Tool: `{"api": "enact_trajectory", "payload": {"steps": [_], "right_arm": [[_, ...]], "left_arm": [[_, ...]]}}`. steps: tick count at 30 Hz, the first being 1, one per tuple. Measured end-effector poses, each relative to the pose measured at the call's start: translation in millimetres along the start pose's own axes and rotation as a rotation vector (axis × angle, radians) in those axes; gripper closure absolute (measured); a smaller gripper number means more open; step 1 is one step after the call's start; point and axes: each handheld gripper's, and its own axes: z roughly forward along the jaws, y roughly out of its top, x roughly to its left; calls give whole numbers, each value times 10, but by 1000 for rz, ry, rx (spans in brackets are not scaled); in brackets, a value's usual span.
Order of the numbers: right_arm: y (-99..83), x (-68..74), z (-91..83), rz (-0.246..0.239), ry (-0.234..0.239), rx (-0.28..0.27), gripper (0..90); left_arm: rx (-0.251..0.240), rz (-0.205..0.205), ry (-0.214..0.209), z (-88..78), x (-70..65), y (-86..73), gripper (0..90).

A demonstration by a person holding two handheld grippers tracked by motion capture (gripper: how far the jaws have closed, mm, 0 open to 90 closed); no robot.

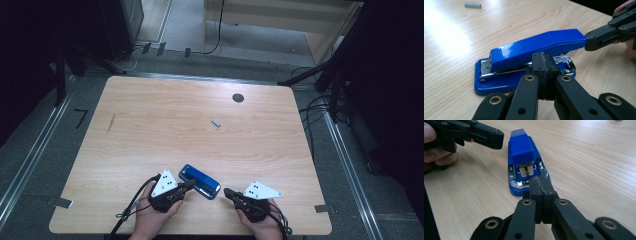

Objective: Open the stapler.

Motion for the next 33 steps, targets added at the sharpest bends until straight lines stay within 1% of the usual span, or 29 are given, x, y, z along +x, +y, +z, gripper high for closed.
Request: {"api": "enact_trajectory", "payload": {"steps": [4,7,9,10,12,15,17,22,25,29,33], "right_arm": [[14,23,45,-6,17,18,900],[28,47,82,-12,22,25,900],[36,55,94,-13,24,24,900],[41,57,96,-11,24,24,900],[47,53,98,-6,22,16,900],[58,49,117,-5,15,16,900],[68,51,136,-9,15,16,900],[85,57,170,-18,10,21,900],[84,50,186,-24,4,30,900],[86,43,188,-26,8,31,900],[112,79,165,-40,22,11,900]], "left_arm": [[11,9,0,34,-18,0,900],[18,20,-1,61,-29,11,900],[24,21,-2,68,-29,13,900],[39,6,0,80,-30,18,900],[56,2,5,94,-32,22,900],[99,12,10,124,-41,32,900],[124,26,6,149,-50,39,900],[166,44,34,184,-56,48,900],[164,36,38,188,-48,51,900],[163,43,39,194,-52,52,900],[163,42,40,195,-52,52,900]]}}
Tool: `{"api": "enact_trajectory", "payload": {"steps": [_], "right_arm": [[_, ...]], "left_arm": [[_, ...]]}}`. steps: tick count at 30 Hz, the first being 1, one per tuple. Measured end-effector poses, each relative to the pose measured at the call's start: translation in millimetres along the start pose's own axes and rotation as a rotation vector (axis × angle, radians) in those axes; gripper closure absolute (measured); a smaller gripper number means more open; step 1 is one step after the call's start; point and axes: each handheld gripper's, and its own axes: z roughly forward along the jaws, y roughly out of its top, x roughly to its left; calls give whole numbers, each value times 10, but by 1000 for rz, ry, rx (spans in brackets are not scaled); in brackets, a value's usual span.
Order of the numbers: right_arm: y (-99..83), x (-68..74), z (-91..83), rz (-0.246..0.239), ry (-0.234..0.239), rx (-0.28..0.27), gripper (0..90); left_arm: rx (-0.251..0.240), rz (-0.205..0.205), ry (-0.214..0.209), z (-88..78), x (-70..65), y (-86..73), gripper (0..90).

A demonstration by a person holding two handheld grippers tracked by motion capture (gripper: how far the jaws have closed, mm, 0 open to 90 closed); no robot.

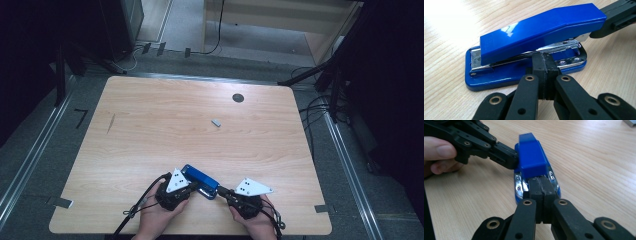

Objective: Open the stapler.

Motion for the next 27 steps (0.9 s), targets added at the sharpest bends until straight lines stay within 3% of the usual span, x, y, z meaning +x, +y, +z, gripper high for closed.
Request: {"api": "enact_trajectory", "payload": {"steps": [27], "right_arm": [[308,94,-52,-46,-8,-138,900]], "left_arm": [[3,8,3,-2,-11,0,900]]}}
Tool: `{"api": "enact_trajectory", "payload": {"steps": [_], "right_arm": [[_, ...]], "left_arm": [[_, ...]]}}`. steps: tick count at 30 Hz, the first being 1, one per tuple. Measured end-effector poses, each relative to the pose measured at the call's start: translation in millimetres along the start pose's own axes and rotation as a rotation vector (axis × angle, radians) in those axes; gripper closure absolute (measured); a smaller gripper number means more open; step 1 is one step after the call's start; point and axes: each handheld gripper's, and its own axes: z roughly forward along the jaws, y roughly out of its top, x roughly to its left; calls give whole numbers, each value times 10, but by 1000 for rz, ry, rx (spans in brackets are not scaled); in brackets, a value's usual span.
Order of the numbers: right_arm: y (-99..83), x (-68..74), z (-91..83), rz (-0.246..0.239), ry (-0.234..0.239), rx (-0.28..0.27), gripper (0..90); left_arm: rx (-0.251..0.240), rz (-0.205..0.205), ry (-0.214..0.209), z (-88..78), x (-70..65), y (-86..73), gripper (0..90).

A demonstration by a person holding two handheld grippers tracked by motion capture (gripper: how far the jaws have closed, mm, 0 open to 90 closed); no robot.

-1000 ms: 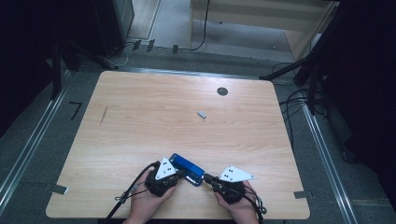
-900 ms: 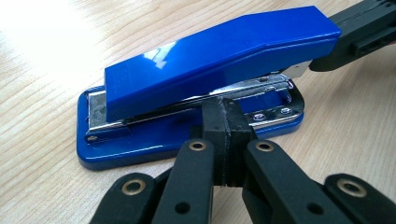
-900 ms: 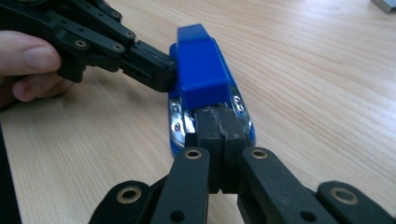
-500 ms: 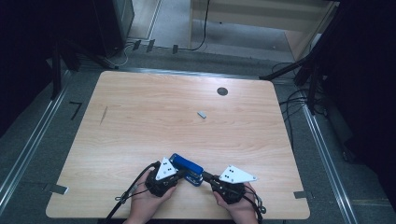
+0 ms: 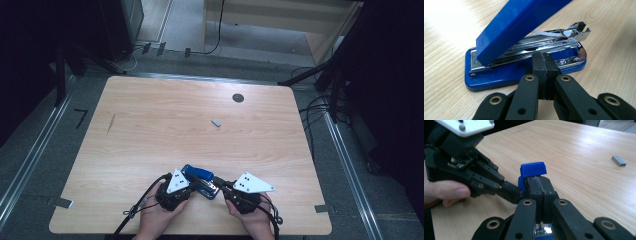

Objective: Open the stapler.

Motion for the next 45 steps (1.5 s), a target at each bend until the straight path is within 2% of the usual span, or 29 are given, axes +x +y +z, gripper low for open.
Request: {"api": "enact_trajectory", "payload": {"steps": [8,12,45], "right_arm": [[61,11,26,0,6,-24,900],[49,-1,26,18,15,-29,900],[361,49,240,-38,36,-72,900]], "left_arm": [[0,1,4,0,-5,1,900],[0,2,4,1,-5,1,900],[-1,16,14,2,-22,0,900]]}}
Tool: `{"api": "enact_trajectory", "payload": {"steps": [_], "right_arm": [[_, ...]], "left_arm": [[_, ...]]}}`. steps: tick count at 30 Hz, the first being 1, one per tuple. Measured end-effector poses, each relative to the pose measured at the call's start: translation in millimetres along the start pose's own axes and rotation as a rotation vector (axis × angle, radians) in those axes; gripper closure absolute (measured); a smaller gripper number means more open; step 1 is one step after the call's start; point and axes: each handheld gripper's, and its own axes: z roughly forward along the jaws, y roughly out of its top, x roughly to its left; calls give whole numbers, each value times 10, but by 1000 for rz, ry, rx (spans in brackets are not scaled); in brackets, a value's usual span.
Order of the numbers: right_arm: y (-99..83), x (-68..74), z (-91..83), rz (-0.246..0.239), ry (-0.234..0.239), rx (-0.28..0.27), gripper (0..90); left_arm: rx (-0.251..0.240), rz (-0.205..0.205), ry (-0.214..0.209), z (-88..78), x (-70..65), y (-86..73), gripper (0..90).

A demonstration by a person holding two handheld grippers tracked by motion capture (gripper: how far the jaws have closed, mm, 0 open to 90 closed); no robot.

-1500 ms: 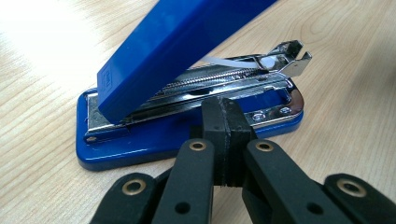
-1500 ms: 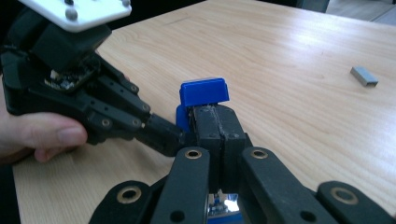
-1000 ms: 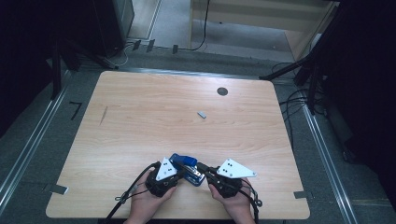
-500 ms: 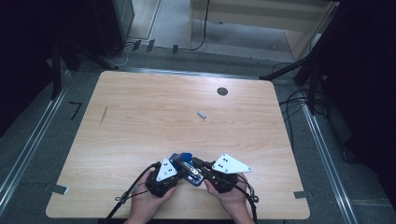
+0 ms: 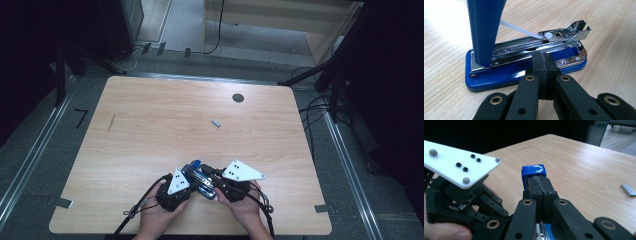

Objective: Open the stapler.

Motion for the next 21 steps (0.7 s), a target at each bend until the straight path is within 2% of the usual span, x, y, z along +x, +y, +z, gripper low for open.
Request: {"api": "enact_trajectory", "payload": {"steps": [21], "right_arm": [[130,6,193,-13,18,-13,900]], "left_arm": [[-1,6,3,1,-5,0,900]]}}
